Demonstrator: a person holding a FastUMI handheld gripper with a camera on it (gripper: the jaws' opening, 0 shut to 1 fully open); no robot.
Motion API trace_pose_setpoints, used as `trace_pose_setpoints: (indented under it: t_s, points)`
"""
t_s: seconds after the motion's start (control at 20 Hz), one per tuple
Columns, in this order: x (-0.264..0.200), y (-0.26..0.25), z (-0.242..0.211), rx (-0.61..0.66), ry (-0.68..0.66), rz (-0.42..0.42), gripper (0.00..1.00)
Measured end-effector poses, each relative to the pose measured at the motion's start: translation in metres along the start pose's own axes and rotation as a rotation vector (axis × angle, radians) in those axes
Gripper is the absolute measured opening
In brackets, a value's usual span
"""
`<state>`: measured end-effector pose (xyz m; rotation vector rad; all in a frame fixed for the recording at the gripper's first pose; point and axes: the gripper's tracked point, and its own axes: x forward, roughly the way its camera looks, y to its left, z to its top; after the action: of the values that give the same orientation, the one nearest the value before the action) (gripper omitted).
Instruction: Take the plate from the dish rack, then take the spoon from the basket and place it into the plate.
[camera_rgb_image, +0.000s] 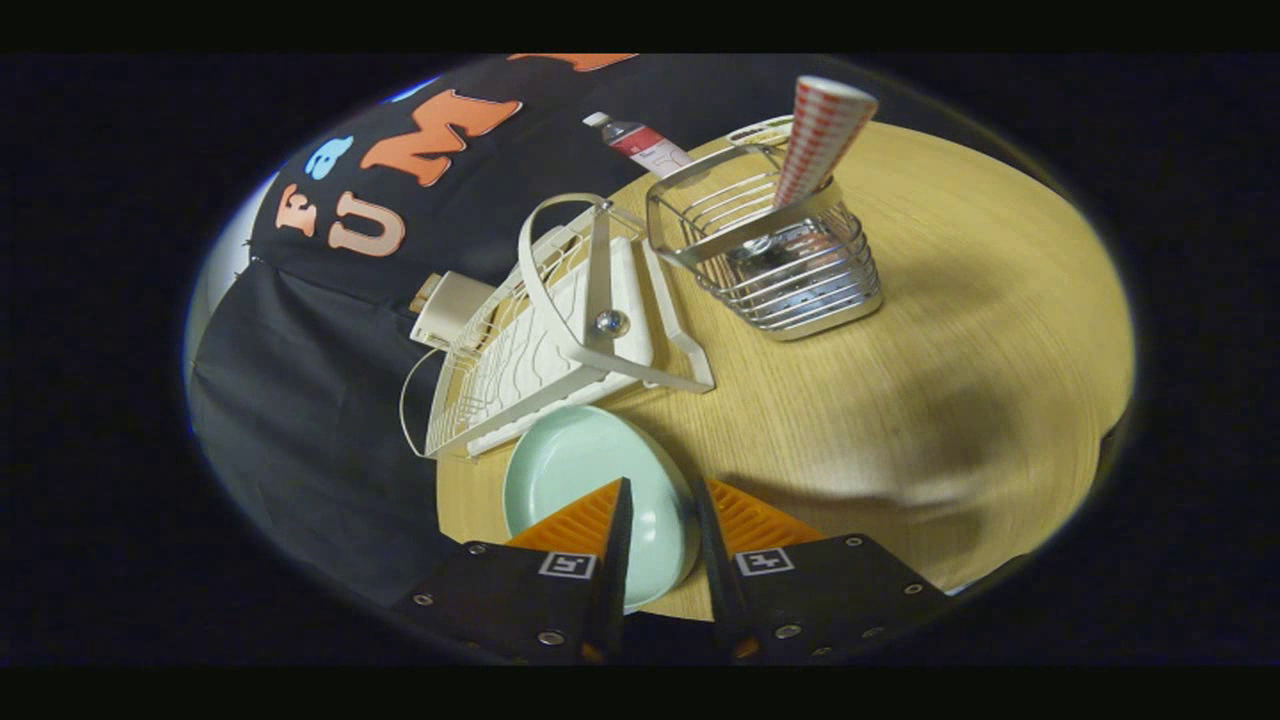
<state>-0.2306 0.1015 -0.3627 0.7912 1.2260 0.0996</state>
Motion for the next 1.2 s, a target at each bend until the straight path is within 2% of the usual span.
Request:
trace_pose_setpoints:
  t_s: [0.3,0.45,0.6,0.8,0.95,1.2]
  points:
    - [-0.045,-0.014,0.061,-0.200,-0.247,-0.114,0.60]
    - [-0.061,-0.026,0.090,-0.316,-0.339,-0.204,0.71]
    - [-0.069,-0.030,0.109,-0.369,-0.398,-0.243,0.72]
    - [-0.072,-0.034,0.132,-0.417,-0.484,-0.273,0.61]
    - [-0.069,-0.032,0.142,-0.468,-0.521,-0.287,0.44]
    - [-0.057,-0.027,0.140,-0.530,-0.501,-0.284,0.23]
